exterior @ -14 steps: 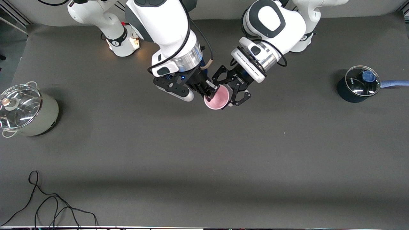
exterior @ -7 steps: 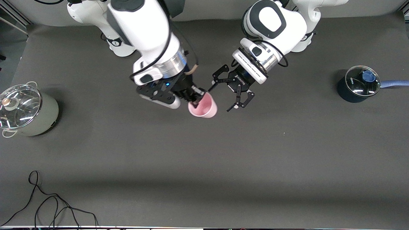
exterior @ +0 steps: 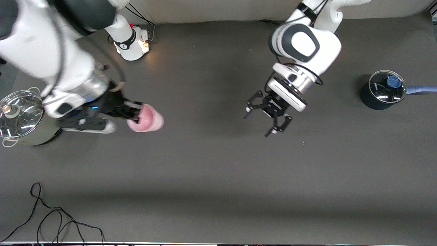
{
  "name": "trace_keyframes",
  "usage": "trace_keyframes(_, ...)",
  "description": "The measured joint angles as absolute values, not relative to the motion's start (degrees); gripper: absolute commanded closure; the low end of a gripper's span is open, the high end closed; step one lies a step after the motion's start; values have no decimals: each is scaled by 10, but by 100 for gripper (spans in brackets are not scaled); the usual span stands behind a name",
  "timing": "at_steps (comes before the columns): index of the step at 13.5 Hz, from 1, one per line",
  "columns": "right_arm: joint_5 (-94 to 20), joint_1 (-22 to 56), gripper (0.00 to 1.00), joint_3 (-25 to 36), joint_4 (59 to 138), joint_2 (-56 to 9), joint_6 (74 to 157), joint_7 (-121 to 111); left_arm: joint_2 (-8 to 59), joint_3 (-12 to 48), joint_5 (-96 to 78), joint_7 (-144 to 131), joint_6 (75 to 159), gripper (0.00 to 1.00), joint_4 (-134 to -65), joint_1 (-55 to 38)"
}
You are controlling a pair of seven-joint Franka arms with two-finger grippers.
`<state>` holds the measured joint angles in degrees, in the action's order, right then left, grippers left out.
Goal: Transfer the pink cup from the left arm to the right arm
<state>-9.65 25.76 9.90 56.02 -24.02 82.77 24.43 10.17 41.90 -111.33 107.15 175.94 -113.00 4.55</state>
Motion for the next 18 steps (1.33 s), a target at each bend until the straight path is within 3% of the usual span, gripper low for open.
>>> trace_keyframes(5,-98,184,100,145,643,-217,807,56,107,414,-1028,1072,1525,0,-1177,208)
trace_keyframes(8,-102,182,100,188,722,-201,849,-7,111,412,-915,1071,1374,0,-1203,313)
trace_keyframes(13,-102,184,100,190,1000,-147,1128,-52,150,410,-652,996,1170,0,-1186,469)
trace_keyframes(18,-102,185,100,193,1168,-145,1342,-99,157,411,-395,821,1048,0,-1089,522)
